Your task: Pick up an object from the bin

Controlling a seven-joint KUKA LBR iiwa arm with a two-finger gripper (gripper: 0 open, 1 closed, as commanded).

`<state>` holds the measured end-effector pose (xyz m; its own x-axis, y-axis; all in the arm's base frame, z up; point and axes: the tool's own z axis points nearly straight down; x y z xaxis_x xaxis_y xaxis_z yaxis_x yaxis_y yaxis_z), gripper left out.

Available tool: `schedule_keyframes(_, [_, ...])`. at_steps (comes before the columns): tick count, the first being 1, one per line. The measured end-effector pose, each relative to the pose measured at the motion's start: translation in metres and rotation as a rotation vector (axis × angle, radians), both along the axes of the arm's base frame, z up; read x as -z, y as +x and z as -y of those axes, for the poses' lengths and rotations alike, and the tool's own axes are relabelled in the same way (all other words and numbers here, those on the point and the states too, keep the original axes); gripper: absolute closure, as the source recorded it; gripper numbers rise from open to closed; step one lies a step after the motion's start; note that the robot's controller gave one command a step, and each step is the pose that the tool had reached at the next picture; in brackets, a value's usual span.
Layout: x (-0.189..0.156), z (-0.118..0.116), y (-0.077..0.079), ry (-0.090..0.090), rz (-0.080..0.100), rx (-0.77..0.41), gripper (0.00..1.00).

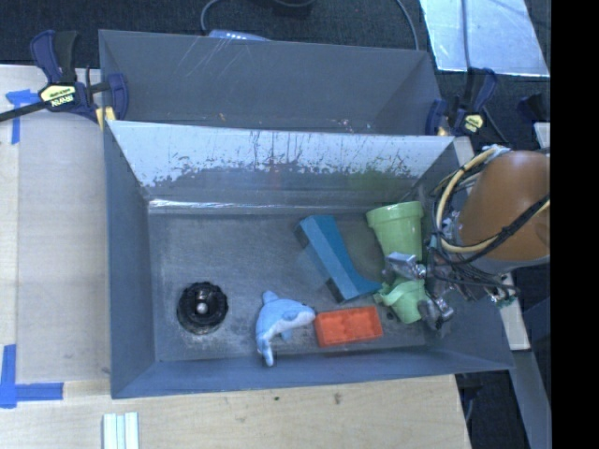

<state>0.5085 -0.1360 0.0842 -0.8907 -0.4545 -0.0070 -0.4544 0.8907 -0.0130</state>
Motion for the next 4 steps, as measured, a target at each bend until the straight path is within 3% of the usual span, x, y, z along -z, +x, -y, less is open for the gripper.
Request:
schedule_keyframes(3, [0.0, 0.0, 0.0, 0.0, 0.001, -0.002, 1.0])
schedule_keyframes(4, [-0.126, 0.0, 0.013, 0.0, 0.006, 0.022, 1.0])
